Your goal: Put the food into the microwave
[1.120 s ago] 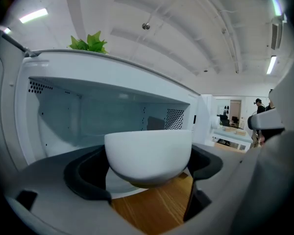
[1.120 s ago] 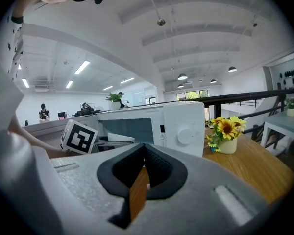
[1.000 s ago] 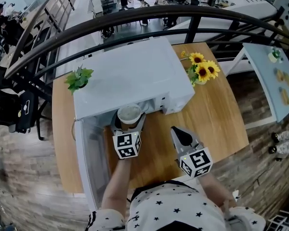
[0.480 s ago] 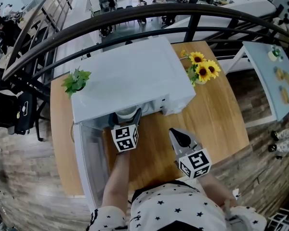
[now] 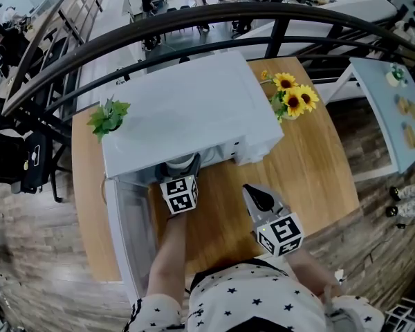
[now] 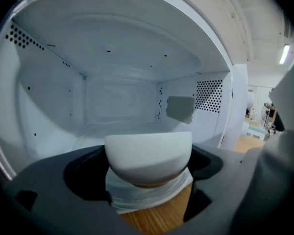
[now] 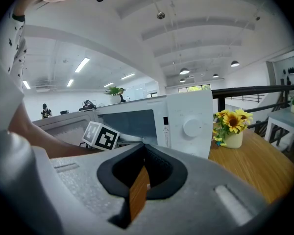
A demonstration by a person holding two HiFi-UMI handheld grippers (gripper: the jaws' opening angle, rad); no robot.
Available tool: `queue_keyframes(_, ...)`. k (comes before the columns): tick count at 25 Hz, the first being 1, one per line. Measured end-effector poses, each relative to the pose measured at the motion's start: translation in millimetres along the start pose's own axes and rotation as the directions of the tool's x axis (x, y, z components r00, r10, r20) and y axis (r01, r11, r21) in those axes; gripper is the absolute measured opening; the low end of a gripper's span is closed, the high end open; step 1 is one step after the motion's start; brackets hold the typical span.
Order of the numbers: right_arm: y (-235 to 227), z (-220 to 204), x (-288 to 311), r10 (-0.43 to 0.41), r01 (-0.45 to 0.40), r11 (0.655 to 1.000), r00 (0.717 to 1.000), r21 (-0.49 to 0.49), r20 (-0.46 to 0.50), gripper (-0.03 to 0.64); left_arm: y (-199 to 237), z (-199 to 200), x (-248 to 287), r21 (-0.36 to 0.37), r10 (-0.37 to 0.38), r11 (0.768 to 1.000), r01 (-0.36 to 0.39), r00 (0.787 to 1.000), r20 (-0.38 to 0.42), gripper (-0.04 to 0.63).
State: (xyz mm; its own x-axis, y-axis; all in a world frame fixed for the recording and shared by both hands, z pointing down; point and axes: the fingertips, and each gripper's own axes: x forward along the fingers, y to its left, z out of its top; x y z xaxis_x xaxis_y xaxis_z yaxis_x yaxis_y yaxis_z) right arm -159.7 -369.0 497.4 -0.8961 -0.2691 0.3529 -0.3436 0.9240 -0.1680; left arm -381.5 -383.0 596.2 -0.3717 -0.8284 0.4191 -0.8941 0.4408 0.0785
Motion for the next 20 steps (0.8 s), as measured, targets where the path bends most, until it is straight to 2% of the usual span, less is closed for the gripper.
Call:
queue_keyframes(8,4.2,0.1,1.2,0.011,-0.011,1.000,1.000,0.003,0.003,0.006,-0.6,-2.3,-1.8,0.020,0.007,1.000,-0.007,1.000,-0.010,0.492)
queue_keyframes(14,8.0,0.0,1.3,0.018,-0.019,1.000,1.000,0.006,0.010,0.006,3.9,-19.4,-3.5,0.071,0.035,0.997,-0.029,0.996,-0.085,0.492)
queue_keyframes(20,11.0,-2.0,1.0,0.022,-0.022,1.000,1.000,0.006,0.005,0.006,5.7,-21.0,-0.8,0.065,0.040,0.997,-0.034,0.995,-0.096,0.492)
